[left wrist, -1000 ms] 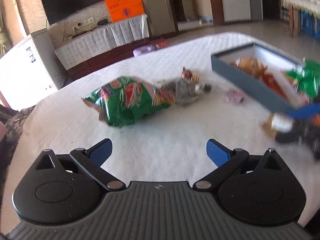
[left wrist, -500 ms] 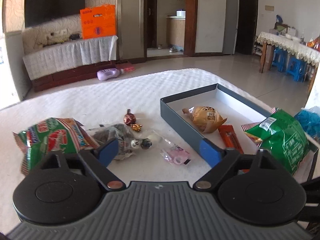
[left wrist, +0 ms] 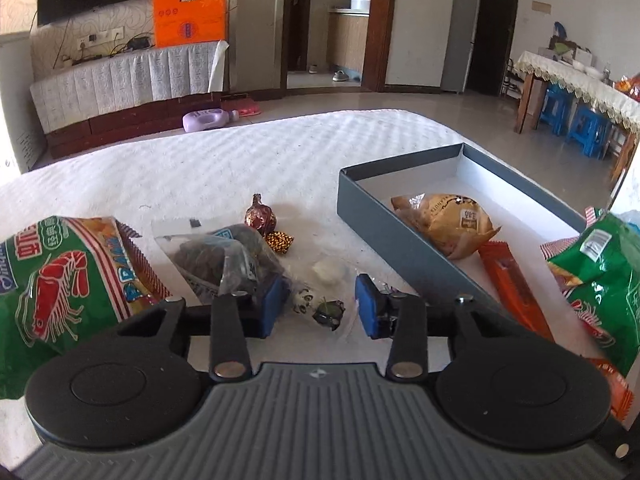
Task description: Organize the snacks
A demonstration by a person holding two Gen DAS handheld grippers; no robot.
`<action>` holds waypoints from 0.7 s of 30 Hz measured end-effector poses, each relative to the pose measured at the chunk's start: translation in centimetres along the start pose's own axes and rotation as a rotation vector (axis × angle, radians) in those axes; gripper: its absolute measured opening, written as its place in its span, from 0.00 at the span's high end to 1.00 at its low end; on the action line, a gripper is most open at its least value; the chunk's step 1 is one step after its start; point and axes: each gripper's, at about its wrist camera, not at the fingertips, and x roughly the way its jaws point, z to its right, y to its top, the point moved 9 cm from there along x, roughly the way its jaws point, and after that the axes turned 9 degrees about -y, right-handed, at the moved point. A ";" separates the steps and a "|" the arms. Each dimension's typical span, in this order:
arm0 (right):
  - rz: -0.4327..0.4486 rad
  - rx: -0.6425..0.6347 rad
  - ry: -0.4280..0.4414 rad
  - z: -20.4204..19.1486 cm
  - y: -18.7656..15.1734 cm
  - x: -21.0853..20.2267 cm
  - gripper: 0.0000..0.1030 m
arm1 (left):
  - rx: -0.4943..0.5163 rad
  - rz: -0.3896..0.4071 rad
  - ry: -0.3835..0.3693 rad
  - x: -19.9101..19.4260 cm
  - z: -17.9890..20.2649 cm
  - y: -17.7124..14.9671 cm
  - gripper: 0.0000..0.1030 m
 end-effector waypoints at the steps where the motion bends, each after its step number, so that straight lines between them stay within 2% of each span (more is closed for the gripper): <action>1: 0.000 -0.003 -0.001 0.0 0.0 0.0 0.58 | 0.004 -0.003 -0.010 -0.2 0.0 -0.1 0.60; 4: 0.000 -0.015 -0.002 0.0 0.1 0.1 0.58 | 0.014 -0.004 -0.034 -1.0 0.1 -0.2 0.61; 9: 0.000 -0.030 -0.011 -0.2 0.1 0.1 0.58 | 0.055 -0.033 -0.033 -1.5 0.1 -1.4 0.60; 13: 0.003 -0.029 -0.009 -0.2 0.1 0.0 0.58 | 0.069 -0.047 -0.067 -2.1 1.1 -1.8 0.63; 16: -0.003 -0.024 -0.008 -0.1 0.1 0.1 0.56 | 0.105 -0.038 -0.053 -2.9 1.6 -1.9 0.60; 19: -0.015 -0.042 -0.023 -0.1 -0.1 0.4 0.55 | 0.104 -0.080 -0.048 -2.4 1.4 -3.1 0.60; 21: -0.014 -0.044 -0.023 -0.1 -0.1 0.4 0.55 | 0.087 -0.080 -0.046 -2.2 1.1 -3.3 0.61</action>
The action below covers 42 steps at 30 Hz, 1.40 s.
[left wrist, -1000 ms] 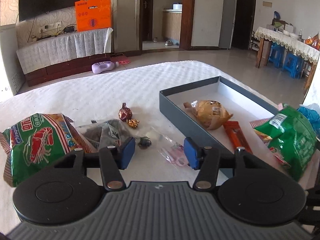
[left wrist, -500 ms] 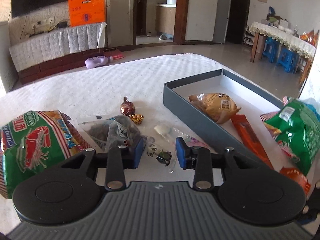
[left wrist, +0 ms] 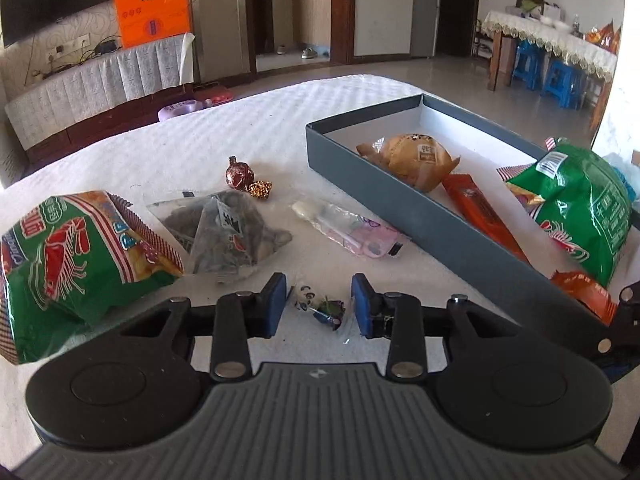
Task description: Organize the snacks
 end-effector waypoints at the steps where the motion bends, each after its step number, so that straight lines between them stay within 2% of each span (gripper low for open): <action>1: 0.001 -0.002 -0.001 0.0 0.0 0.0 0.55 | -0.008 0.002 0.000 -0.1 -0.1 0.0 0.62; 3: 0.009 -0.016 -0.012 0.0 0.1 -0.1 0.57 | -0.016 0.002 -0.001 -0.4 0.0 0.0 0.68; 8: 0.041 -0.020 -0.030 0.2 0.5 -0.9 0.60 | -0.025 0.005 0.047 -1.8 -0.5 -0.2 0.70; 10: 0.051 -0.006 -0.026 0.5 0.6 -1.4 0.60 | -0.036 0.011 0.043 -2.6 -0.8 -0.4 0.70; 13: 0.025 -0.002 -0.028 0.7 0.3 -0.9 0.60 | -0.017 -0.030 0.075 -2.5 -1.0 -1.8 0.62; 15: 0.007 -0.018 -0.040 0.5 0.0 -0.3 0.60 | 0.002 -0.019 0.091 -2.8 -1.0 -2.0 0.52; 18: 0.007 -0.011 -0.042 0.6 0.1 -0.1 0.60 | -0.028 -0.009 0.069 -3.0 -1.6 -2.3 0.51; 19: 0.007 -0.012 -0.044 0.6 0.2 -0.1 0.60 | -0.035 -0.010 0.065 -3.1 -1.6 -2.3 0.52; 21: 0.014 -0.020 -0.050 0.5 0.3 -0.2 0.60 | -0.032 -0.010 0.070 -3.2 -1.6 -2.1 0.66; 26: 0.038 -0.013 -0.050 0.5 0.9 -0.5 0.60 | -0.008 -0.010 0.092 -3.6 -1.1 -2.0 0.67; 33: 0.093 0.023 -0.073 1.5 2.0 -1.6 0.60 | 0.011 0.031 0.145 -5.2 -1.2 -1.2 0.67; 42: 0.206 0.098 -0.107 3.7 3.6 -3.7 0.60 | 0.006 0.050 0.164 -5.7 -1.2 -0.4 0.67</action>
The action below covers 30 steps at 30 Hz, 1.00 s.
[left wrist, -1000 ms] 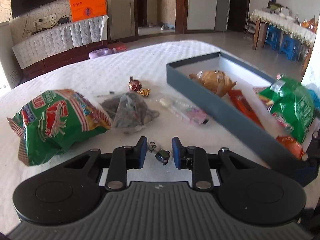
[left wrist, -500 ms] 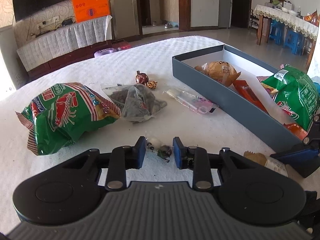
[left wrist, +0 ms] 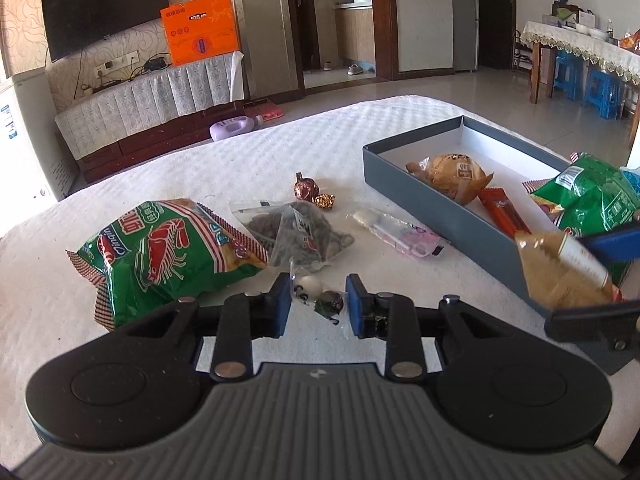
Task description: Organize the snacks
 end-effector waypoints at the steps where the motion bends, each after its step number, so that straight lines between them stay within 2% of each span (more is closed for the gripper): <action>1: 0.014 0.007 -0.001 0.2 0.3 -0.2 0.60 | -0.003 0.001 0.001 0.0 0.0 0.1 0.67; 5: 0.050 0.031 -0.004 1.0 0.9 -0.7 0.60 | -0.003 0.009 -0.005 0.2 0.6 0.7 0.67; 17: 0.075 0.035 0.022 1.0 1.4 -1.3 0.60 | -0.002 0.017 -0.008 0.4 1.1 1.5 0.67; 30: 0.087 0.090 -0.012 3.4 1.3 -2.1 0.60 | -0.027 0.084 -0.058 0.5 3.2 5.2 0.67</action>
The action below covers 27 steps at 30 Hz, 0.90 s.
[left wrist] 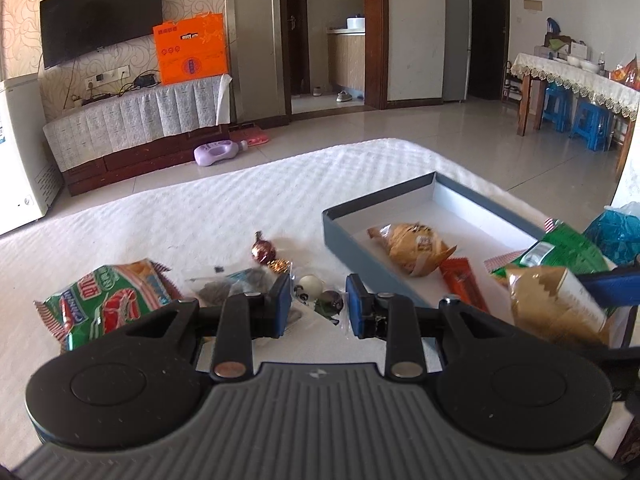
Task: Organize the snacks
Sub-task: 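Lower the pastry into the grey box and open the right tool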
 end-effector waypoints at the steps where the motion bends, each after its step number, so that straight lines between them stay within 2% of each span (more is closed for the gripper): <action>1: 0.001 0.001 -0.003 0.1 0.0 0.0 0.60 | 0.003 0.003 -0.005 0.1 0.3 0.2 0.67; 7: 0.007 0.019 -0.036 1.5 0.1 -0.2 0.60 | 0.011 0.019 -0.021 0.9 1.7 1.4 0.67; 16: 0.023 0.081 -0.117 5.9 1.7 0.6 0.60 | 0.013 0.043 -0.062 2.5 3.9 3.1 0.67; 27: 0.010 0.121 -0.136 8.8 3.5 3.7 0.60 | -0.004 0.035 -0.107 5.5 5.3 4.1 0.67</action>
